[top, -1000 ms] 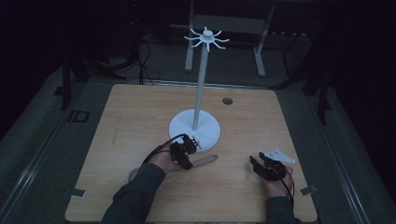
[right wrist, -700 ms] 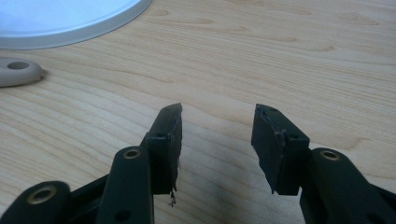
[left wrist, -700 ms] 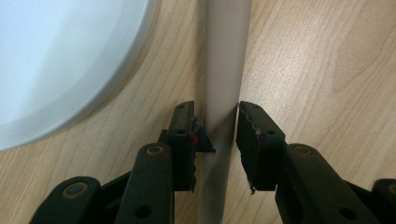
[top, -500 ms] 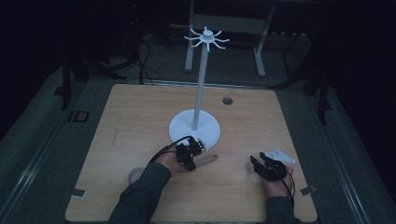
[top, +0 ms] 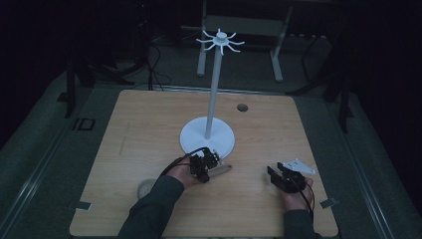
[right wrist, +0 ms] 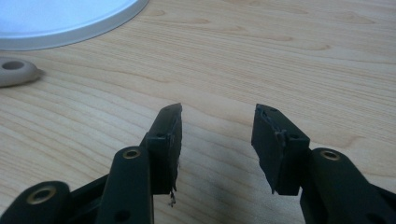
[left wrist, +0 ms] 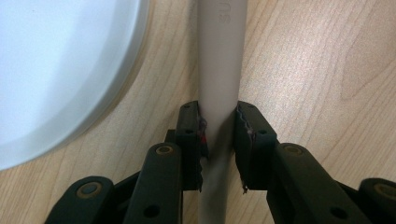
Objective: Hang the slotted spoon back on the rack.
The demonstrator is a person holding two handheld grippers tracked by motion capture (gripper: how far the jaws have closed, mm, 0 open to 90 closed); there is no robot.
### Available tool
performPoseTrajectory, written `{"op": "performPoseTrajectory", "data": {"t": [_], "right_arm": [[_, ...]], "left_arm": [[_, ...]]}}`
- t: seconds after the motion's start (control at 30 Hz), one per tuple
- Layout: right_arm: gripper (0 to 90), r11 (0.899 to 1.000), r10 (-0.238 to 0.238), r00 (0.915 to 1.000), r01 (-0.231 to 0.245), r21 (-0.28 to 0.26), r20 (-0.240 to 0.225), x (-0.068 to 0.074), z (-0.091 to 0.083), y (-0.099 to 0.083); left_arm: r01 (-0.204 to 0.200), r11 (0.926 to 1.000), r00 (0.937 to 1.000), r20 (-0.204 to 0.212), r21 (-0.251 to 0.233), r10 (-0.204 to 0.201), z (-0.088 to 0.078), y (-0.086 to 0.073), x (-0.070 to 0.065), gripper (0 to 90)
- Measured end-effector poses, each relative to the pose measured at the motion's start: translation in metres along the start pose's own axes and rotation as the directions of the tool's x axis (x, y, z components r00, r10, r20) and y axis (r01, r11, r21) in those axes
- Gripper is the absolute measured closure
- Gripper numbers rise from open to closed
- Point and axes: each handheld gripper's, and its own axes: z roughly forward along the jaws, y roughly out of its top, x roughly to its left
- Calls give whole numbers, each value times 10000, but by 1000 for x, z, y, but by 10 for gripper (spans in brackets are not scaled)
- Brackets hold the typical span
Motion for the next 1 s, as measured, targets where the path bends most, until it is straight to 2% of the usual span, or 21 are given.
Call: {"op": "performPoseTrajectory", "data": {"t": [0.13,0.27,0.4,0.53,0.63,0.7,0.73,0.77,0.83,0.87,0.9,0.93,1.0], "right_arm": [[525,10000,-1,10000,1,20,25,0,0,0],[525,10000,-22,10000,22,37,49,0,1,0],[524,10000,20,10000,-20,31,74,0,1,0],[523,10000,13,9999,-13,12,101,0,1,0],[523,10000,-13,9999,13,17,116,1,1,0],[524,10000,-23,9999,23,16,139,1,1,0],[523,10000,-28,9999,28,16,154,1,1,0],[523,10000,-89,9998,89,7,162,1,1,0],[523,10000,-97,9998,97,22,162,1,1,0],[524,9999,-136,9998,136,21,163,1,1,0],[524,9999,-136,9998,136,21,163,1,1,0],[523,9999,-167,9997,166,43,182,2,1,0],[523,9998,-175,9997,174,35,196,2,1,0]], "left_arm": [[197,9995,9997,-104,-260,-199,-4,-3,2,731],[578,9951,9974,-379,-799,-610,-16,-8,4,731],[847,9852,9934,-647,-1487,-952,-29,-11,6,731],[1074,9695,9867,-961,-2203,-1311,-41,-15,6,731],[1292,9522,9789,-1178,-2767,-1670,-50,-17,6,732],[1390,9378,9723,-1361,-3182,-1903,-57,-19,6,732],[1416,9282,9695,-1412,-3441,-2003,-61,-20,6,732],[1440,9228,9664,-1498,-3573,-2088,-64,-20,5,732],[1533,9053,9568,-1695,-3962,-2362,-70,-22,5,732],[1559,8926,9524,-1751,-4229,-2494,-73,-23,5,732],[1559,8926,9524,-1751,-4229,-2494,-73,-23,5,732],[1590,8767,9439,-1903,-4540,-2698,-78,-23,5,732],[1635,8581,9326,-2073,-4867,-2953,-83,-24,5,732]]}}
